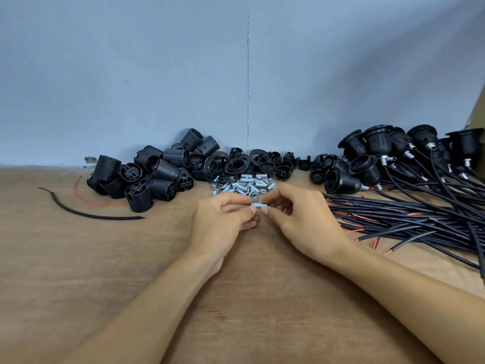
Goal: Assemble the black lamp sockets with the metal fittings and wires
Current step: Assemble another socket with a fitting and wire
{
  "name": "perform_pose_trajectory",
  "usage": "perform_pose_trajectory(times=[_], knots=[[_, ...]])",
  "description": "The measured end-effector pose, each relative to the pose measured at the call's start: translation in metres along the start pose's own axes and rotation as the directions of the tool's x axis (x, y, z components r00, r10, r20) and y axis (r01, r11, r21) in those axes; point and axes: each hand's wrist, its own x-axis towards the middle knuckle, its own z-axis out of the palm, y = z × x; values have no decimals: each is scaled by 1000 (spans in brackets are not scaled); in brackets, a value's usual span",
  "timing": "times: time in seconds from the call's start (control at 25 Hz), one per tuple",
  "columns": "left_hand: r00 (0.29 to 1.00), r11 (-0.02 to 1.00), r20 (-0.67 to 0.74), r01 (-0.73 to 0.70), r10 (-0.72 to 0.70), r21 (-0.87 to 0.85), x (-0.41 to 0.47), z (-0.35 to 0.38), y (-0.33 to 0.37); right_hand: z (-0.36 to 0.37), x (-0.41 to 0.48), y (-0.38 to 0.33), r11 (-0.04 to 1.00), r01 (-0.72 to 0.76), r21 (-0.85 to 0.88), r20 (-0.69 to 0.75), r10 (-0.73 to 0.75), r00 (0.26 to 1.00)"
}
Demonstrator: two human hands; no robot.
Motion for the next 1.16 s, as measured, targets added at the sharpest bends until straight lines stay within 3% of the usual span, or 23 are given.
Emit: perform_pose_trajectory(times=[0.28,0.56,1.16], knots=[[996,990,53,80,-74,-114,1,-4,9,-5,3,0,985,-40,167,11,39,999],[995,992,82,71,-62,-107,0,-5,10,-4,1,-3,944,-145,297,35,141,989],[976,982,164,157,-139,-102,5,-12,12,-3,-1,-9,967,-30,251,-32,39,999]])
